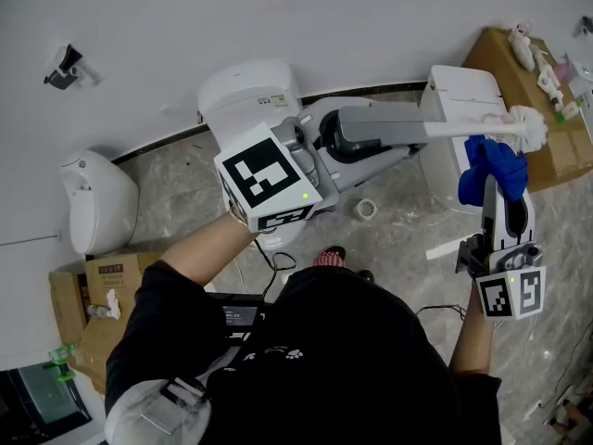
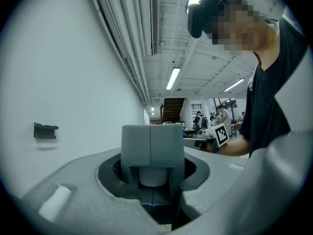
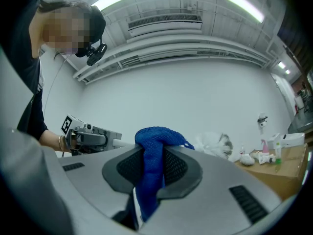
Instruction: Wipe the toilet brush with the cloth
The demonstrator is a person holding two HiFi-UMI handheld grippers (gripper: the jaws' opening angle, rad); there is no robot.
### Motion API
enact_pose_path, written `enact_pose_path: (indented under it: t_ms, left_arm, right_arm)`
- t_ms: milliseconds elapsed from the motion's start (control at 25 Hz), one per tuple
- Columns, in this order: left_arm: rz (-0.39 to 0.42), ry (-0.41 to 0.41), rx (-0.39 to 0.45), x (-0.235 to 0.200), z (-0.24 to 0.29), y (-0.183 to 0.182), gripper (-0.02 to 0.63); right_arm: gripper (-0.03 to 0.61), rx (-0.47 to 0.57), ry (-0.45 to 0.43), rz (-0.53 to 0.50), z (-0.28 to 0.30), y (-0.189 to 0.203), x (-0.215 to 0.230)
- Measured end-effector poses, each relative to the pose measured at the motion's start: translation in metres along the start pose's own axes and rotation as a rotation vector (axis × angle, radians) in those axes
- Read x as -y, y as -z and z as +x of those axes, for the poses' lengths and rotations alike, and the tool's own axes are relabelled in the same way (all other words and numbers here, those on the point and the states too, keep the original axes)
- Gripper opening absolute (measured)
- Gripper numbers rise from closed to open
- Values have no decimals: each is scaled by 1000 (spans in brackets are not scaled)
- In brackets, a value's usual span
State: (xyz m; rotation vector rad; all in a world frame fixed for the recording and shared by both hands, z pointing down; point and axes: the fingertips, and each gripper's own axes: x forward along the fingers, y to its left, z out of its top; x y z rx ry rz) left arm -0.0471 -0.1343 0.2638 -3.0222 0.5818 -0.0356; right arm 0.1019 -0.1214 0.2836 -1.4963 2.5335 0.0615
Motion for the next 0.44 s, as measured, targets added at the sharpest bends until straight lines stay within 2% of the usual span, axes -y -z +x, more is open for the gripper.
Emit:
enact_pose_path:
  t_ms: [440]
  left_arm:
    - [-10,2,-11,-3,2,6,160]
  right_arm:
    - [78,-4,-6,4,-3,-1,0]
